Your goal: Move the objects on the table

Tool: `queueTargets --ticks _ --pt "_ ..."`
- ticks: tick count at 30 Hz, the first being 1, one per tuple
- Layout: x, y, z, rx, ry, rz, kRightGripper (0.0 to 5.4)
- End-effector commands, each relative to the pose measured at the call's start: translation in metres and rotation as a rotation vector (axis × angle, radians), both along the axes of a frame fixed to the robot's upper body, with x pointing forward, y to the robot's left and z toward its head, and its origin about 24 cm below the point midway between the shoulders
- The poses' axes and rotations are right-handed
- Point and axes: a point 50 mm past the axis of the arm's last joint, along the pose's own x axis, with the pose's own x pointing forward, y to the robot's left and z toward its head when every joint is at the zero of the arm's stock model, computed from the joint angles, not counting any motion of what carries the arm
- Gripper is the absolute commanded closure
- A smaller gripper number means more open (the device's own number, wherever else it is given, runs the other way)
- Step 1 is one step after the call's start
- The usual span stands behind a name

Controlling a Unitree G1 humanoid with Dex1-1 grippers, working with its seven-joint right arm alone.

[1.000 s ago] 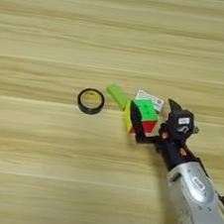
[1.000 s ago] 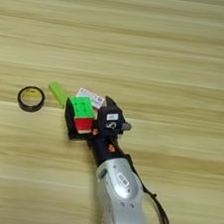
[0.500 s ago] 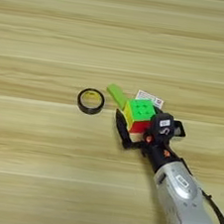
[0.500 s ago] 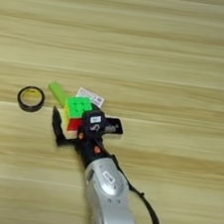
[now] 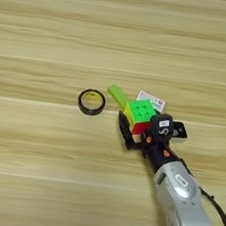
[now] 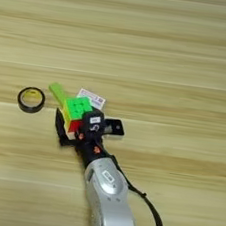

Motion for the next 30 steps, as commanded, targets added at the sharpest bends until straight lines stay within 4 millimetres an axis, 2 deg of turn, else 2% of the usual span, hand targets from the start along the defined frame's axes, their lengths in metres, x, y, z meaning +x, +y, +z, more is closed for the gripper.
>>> queueTargets --ticks 1,7,16,21,24,30 --pt "0.012 0.002 0.020 0.002 -0.111 0.002 1.36" --pt "0.016 -0.002 0.027 -0.003 -0.138 -0.008 2.01" --pt "0.031 -0.028 0.068 -0.026 -0.288 -0.091 2.06" --pt "0.045 -0.053 0.085 -0.060 -0.335 -0.190 2.06" --pt "0.054 -0.066 0.084 -0.073 -0.322 -0.244 2.06" --pt "0.080 -0.091 0.065 -0.082 -0.225 -0.302 2.07"
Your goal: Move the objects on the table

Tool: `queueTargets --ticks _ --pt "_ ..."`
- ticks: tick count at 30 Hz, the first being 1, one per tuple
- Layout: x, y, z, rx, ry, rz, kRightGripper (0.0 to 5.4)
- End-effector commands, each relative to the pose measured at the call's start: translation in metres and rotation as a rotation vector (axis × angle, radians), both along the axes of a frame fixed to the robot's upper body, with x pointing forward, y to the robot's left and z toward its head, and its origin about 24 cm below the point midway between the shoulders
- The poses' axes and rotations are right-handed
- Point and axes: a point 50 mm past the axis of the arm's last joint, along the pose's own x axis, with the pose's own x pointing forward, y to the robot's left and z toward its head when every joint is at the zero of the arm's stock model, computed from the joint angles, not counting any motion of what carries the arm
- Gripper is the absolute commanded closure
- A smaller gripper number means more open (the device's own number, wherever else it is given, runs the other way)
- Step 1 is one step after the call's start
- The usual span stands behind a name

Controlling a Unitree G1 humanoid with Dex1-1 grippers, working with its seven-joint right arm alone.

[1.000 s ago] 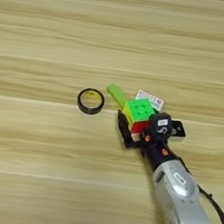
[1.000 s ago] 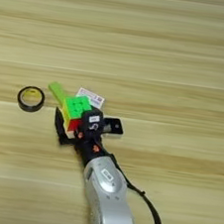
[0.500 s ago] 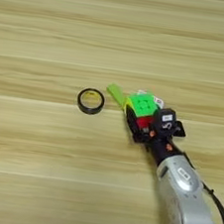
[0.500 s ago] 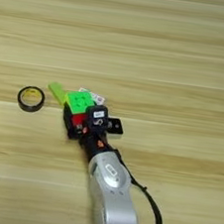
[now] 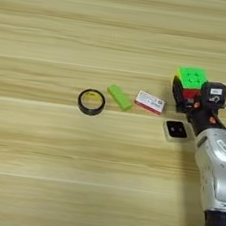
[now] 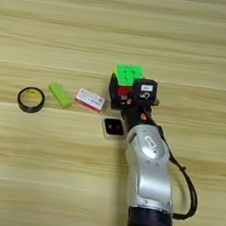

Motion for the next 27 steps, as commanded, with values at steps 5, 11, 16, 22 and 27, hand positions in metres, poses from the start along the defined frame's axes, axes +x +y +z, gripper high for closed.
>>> queueTargets --ticks 5,11,16,22,27 --pt "0.037 -0.022 0.010 -0.017 -0.046 -0.045 2.07" --pt "0.041 -0.024 -0.001 0.003 -0.020 -0.043 2.07" --pt "0.042 -0.024 -0.006 0.012 -0.008 -0.038 2.07" --pt "0.042 -0.023 -0.010 0.011 -0.002 -0.034 1.78" --pt "0.042 -0.023 -0.009 0.009 -0.007 -0.037 1.29"
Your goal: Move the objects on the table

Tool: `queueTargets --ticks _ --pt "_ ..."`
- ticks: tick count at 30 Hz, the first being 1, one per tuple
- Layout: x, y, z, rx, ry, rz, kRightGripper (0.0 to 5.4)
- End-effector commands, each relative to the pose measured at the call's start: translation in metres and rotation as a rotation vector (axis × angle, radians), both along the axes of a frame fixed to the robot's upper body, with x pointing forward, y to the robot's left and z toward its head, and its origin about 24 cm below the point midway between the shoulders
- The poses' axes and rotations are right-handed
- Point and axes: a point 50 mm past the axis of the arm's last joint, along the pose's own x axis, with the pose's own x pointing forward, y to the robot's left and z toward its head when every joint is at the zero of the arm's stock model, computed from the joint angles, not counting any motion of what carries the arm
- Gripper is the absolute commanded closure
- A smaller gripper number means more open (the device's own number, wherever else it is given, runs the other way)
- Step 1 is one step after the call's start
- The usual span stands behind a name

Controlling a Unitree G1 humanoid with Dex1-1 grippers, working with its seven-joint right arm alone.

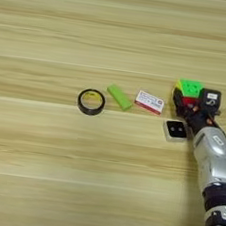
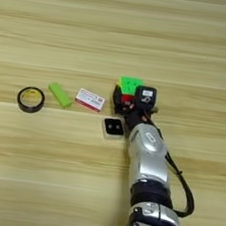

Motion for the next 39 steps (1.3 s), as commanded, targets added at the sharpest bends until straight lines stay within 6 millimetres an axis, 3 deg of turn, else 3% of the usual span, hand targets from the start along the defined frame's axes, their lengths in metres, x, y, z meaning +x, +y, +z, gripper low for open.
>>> queueTargets --ticks 1,6,11,15,19,26,32,39 --pt "0.017 -0.003 0.034 -0.041 -0.129 0.003 1.15" --pt "0.013 -0.001 0.040 -0.055 -0.166 0.005 0.61" --pt "0.007 0.001 0.061 -0.081 -0.264 -0.005 0.04" --pt "-0.001 0.008 0.082 -0.102 -0.354 0.004 0.04" --pt "-0.012 0.028 0.100 -0.106 -0.421 0.064 0.04" --pt "-0.019 0.071 0.088 -0.066 -0.356 0.215 0.04" --pt "-0.014 0.092 0.082 -0.019 -0.321 0.298 0.04" --pt "-0.005 0.136 0.072 -0.001 -0.268 0.547 0.04"
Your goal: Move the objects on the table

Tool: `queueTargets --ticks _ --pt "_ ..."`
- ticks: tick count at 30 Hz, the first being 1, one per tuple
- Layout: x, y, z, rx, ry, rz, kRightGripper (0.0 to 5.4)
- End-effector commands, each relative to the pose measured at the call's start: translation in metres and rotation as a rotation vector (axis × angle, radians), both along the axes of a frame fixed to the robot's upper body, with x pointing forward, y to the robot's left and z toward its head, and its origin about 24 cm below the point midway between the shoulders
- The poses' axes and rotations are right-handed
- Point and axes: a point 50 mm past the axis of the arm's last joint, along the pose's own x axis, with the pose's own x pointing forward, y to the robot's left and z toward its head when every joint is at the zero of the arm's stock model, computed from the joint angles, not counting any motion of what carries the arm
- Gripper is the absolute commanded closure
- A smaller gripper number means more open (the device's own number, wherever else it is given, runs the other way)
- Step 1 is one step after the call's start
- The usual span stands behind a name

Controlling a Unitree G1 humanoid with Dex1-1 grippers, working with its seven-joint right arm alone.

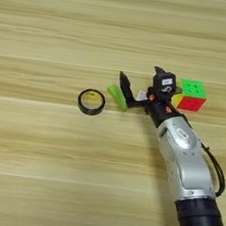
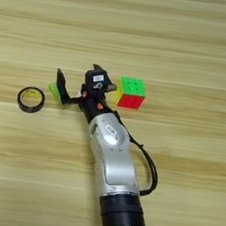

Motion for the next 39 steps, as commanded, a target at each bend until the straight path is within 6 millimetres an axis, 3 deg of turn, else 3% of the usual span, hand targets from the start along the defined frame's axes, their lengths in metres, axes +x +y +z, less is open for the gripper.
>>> queueTargets --ticks 1,5,11,24,34,39 --pt "0.011 0.032 0.021 -0.009 -0.087 0.170 0.04" --pt "0.006 0.055 0.013 -0.002 -0.043 0.310 0.04" --pt "0.004 0.066 0.002 0.005 0.005 0.368 0.04" --pt "0.014 0.062 -0.020 -0.013 0.075 0.331 0.04" --pt "0.015 0.062 -0.026 -0.020 0.088 0.337 0.04" --pt "0.015 0.062 -0.027 -0.025 0.089 0.347 0.59"
